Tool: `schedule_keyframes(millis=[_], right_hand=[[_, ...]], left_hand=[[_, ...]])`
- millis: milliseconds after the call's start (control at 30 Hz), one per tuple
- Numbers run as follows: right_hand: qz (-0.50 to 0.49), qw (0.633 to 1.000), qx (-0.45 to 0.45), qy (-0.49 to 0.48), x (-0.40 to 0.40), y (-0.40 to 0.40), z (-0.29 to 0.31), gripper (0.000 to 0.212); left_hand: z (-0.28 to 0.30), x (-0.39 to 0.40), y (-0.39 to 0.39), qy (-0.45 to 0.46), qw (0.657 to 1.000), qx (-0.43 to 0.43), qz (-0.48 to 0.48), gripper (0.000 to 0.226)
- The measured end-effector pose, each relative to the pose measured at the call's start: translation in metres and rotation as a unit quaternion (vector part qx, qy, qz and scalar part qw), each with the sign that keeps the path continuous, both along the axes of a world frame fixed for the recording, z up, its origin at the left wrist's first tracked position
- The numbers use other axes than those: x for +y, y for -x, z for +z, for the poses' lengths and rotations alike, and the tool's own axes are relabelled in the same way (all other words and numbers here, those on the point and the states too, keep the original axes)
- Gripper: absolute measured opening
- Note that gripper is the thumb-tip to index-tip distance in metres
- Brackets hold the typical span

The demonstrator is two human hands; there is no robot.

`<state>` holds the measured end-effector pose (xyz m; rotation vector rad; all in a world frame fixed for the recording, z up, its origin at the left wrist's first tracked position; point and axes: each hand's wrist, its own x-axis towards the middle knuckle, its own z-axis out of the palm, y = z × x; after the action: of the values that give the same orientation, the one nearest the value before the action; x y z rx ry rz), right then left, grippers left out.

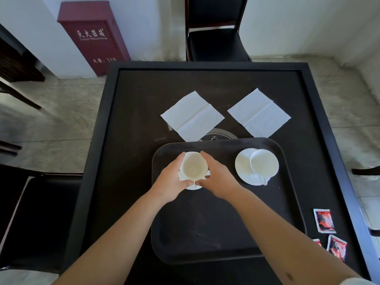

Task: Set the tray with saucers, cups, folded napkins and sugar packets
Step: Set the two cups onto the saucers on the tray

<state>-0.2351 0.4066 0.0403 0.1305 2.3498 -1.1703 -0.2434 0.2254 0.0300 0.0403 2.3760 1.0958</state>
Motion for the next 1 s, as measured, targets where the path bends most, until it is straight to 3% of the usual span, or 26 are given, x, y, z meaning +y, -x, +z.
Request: schedule_keyframes(millis=[200,600,767,1000], right_hand=[[0.041,0.998,0.006,-0.037,-0.001,-0.003,0.017,0.1],[0.1,0.971,0.084,-0.202,0.011,-0.055,0.036,0.103],[0.117,0.948,0.103,-0.279,0.02,-0.085,0.041,0.098],[0.129,0.943,0.115,-0.285,0.035,-0.114,0.053,0.095]], left_hand=[[0.013,0.003,-0.003,0.04,0.999,0.005,-0.024,0.1],[0.051,-0.003,-0.054,0.191,0.963,0.166,-0.089,0.087],[0.064,0.002,-0.081,0.207,0.961,0.156,-0.098,0.084],[0.076,0.011,-0.112,0.233,0.954,0.171,-0.083,0.084]])
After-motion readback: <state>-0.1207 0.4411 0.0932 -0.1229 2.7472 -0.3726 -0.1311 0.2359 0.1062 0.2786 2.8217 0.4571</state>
